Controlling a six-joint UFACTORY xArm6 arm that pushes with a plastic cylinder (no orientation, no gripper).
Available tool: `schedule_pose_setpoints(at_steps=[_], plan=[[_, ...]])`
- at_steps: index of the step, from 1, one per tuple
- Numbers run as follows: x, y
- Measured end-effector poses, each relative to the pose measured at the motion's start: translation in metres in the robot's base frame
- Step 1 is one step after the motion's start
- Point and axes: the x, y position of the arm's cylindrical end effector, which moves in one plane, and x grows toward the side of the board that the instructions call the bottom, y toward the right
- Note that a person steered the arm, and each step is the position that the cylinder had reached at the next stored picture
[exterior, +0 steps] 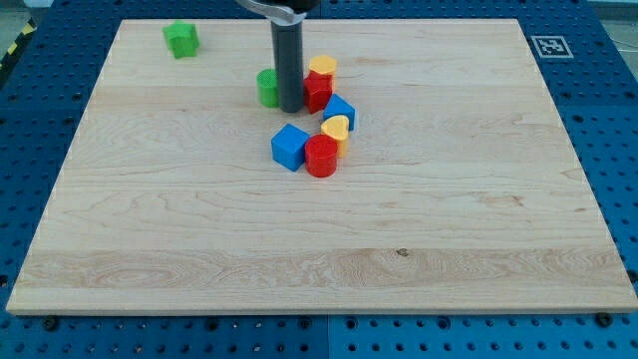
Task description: Move the green circle towards the green star
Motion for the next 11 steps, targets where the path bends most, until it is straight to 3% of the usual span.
schedule_pose_setpoints(at_steps=[3,8,11], plan=[[-0.004,0.025],[-0.047,-0.027],[-0.050,-0.039]])
